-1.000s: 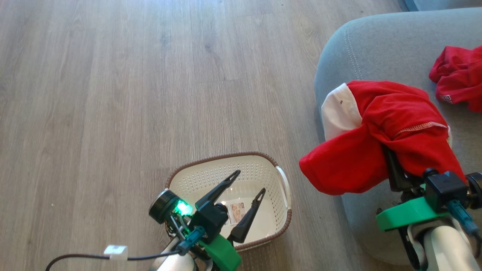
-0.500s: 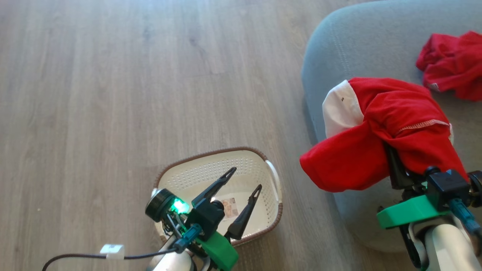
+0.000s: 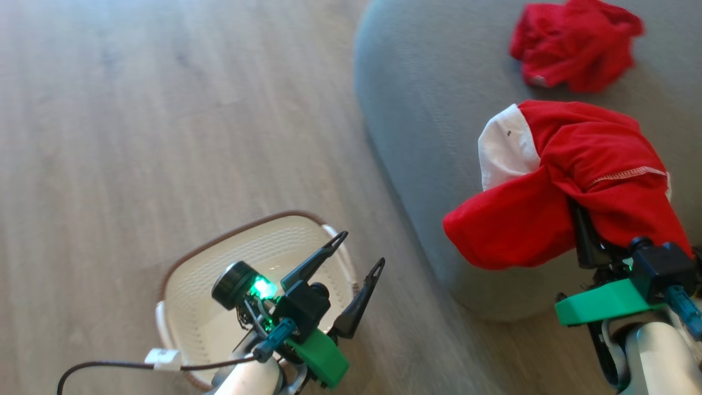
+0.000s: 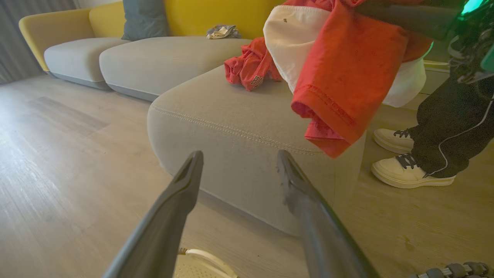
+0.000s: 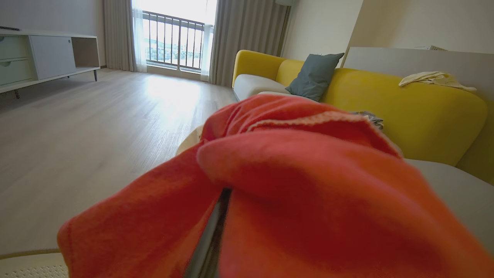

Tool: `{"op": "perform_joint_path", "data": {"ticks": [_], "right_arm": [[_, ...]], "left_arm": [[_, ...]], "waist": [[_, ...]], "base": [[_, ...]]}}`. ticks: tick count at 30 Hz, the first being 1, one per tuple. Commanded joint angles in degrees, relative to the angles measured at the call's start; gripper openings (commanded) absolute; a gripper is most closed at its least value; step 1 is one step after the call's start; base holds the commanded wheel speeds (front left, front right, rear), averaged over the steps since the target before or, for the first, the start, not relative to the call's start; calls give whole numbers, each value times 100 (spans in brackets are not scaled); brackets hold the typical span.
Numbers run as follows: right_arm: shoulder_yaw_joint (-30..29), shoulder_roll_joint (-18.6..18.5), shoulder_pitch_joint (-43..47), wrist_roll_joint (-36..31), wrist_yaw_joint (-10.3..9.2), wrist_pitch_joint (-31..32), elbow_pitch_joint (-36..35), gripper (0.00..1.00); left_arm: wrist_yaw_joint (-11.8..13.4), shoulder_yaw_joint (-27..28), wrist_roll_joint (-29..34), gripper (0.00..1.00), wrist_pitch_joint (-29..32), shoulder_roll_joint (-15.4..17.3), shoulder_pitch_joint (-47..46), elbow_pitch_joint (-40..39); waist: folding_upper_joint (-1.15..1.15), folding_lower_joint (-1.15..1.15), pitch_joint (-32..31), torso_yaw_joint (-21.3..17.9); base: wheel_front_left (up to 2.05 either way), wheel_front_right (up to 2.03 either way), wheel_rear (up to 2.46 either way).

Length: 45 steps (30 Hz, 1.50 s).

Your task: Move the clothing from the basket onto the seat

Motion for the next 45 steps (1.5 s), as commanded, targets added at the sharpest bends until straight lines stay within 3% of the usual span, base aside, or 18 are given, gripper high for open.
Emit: {"op": "perform_joint_path", "data": {"ticks": [1,8,17,33,45], "right_arm": [[92,-8,-241,-36,-2,-37,-232,0],[-23,104,-254,-35,-2,-37,-253,0],[-561,321,56,-77,-2,-37,-526,0],[-607,419,-108,-118,-2,-37,-553,0],[-617,-211,-1464,-93,-2,-37,-549,0]], "left_arm": [[3,121,27,100,-29,24,-243,-204],[-24,6,64,100,-29,104,-356,-197],[-160,-390,32,100,-29,129,-649,-46],[-139,-469,-24,100,-29,203,-709,8],[-46,-421,80,100,-29,461,-721,-129]], "waist": [[0,0,137,-360],[0,0,372,-980],[0,0,571,-1099],[0,0,580,-1095],[0,0,1036,-980]], "base": [[0,0,0],[0,0,0],[0,0,0],[0,0,0],[0,0,0]]}}
